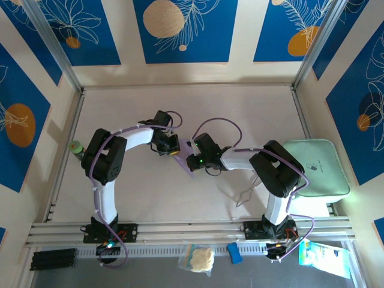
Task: Fold a paper plane with a square sheet of paper (pick it up from the middle)
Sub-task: Third fold the triangle at the center of the table.
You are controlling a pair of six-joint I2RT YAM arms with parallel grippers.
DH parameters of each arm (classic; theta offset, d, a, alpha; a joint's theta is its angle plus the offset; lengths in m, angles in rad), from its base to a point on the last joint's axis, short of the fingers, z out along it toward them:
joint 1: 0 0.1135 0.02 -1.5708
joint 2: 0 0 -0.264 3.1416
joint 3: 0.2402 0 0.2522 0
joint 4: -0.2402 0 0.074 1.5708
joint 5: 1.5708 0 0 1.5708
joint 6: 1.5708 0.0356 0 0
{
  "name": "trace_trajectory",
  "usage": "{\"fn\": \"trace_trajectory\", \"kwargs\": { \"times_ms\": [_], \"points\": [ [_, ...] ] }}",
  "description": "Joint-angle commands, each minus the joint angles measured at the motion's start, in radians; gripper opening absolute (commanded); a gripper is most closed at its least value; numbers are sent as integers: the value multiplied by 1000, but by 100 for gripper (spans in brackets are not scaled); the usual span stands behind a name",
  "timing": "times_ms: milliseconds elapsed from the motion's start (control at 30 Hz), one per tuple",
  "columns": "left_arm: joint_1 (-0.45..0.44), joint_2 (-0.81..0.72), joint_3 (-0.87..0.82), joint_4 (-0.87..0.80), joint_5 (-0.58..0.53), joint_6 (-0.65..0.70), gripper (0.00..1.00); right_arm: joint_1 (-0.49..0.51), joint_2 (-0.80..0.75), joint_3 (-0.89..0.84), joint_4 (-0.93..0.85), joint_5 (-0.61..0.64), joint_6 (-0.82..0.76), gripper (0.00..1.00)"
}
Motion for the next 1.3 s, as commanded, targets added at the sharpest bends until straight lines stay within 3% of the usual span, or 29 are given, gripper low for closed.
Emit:
{"fn": "trace_trajectory", "kwargs": {
  "times_ms": [0, 200, 433, 567, 800, 1267],
  "points": [
    [3, 43, 7, -68, -3, 29, 8, -6, 29, 20, -30, -16, -15, 1],
    [4, 36, 36, -84, 8, 39, 9, -6, 38, 23, -41, -24, -17, 1],
    [12, -83, 99, -86, -50, 10, 20, -9, 49, 16, -56, -33, -7, 0],
    [10, -178, 6, 18, -58, -58, 22, -10, 58, 25, -59, -45, 3, 0],
    [-31, -301, -265, 292, 42, -219, 21, -12, 75, 49, -88, -59, 12, 0],
    [-75, -282, -461, 512, 40, -334, 14, -19, 84, 72, -132, -66, 9, 0]
  ]
}}
